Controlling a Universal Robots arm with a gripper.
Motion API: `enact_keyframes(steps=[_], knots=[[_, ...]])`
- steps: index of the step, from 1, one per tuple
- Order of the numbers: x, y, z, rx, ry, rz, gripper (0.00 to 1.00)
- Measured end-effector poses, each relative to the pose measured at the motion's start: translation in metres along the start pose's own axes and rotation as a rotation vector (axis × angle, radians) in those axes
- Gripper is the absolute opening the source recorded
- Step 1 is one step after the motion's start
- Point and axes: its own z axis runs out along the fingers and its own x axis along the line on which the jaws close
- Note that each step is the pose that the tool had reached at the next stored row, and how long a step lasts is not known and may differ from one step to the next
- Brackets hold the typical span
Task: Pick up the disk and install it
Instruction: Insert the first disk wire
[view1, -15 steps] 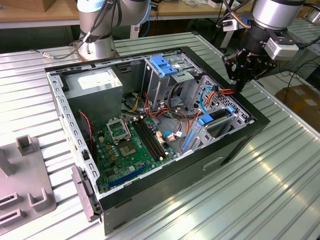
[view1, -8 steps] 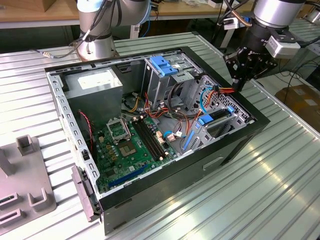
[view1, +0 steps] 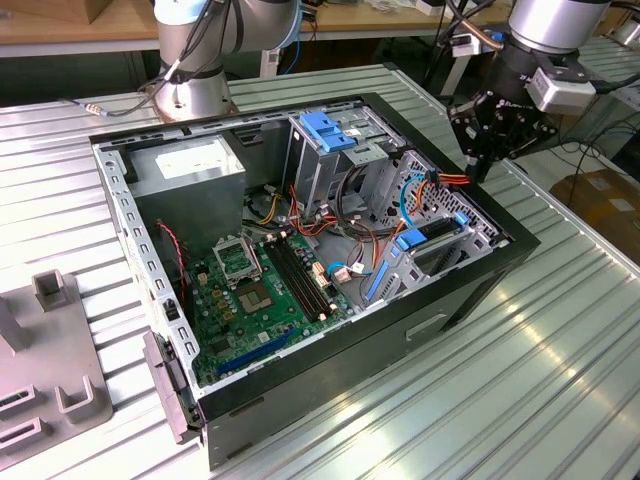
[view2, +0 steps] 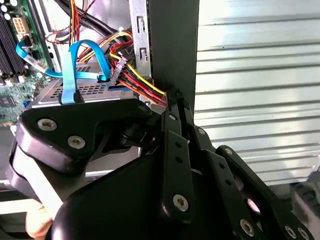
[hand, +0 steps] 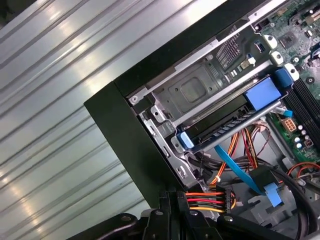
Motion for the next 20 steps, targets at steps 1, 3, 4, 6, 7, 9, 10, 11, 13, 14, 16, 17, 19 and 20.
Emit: enact_keyframes(steps=[1,3,4,6,7,9,10,11,13,14,16,17,19,20], knots=[[0.0,0.0,0.0,-0.0016,0.0003,0.014,0.16],[0.0,0.0,0.0,-0.0067,0.001,0.056,0.16],[0.0,0.0,0.0,-0.0082,0.0012,0.069,0.16],[0.0,0.0,0.0,-0.0121,0.0018,0.101,0.16],[0.0,0.0,0.0,-0.0134,0.002,0.112,0.16],[-0.0007,0.0004,-0.0001,-0.0144,0.0022,0.121,0.16],[-0.0014,0.0008,-0.0002,-0.0146,0.0022,0.121,0.16],[-0.0022,0.0015,-0.0003,-0.0145,0.0022,0.121,0.16],[-0.004,0.0028,-0.0005,-0.0145,0.0021,0.121,0.16],[-0.0054,0.0038,-0.0007,-0.0146,0.0022,0.122,0.16],[-0.0059,0.0042,-0.0007,-0.0153,0.0022,0.129,0.16],[-0.006,0.0042,-0.0007,-0.0183,0.0027,0.153,0.16],[-0.006,0.0042,-0.0008,-0.0216,0.0032,0.181,0.16],[-0.0059,0.0042,-0.0007,-0.0235,0.0034,0.197,0.16]])
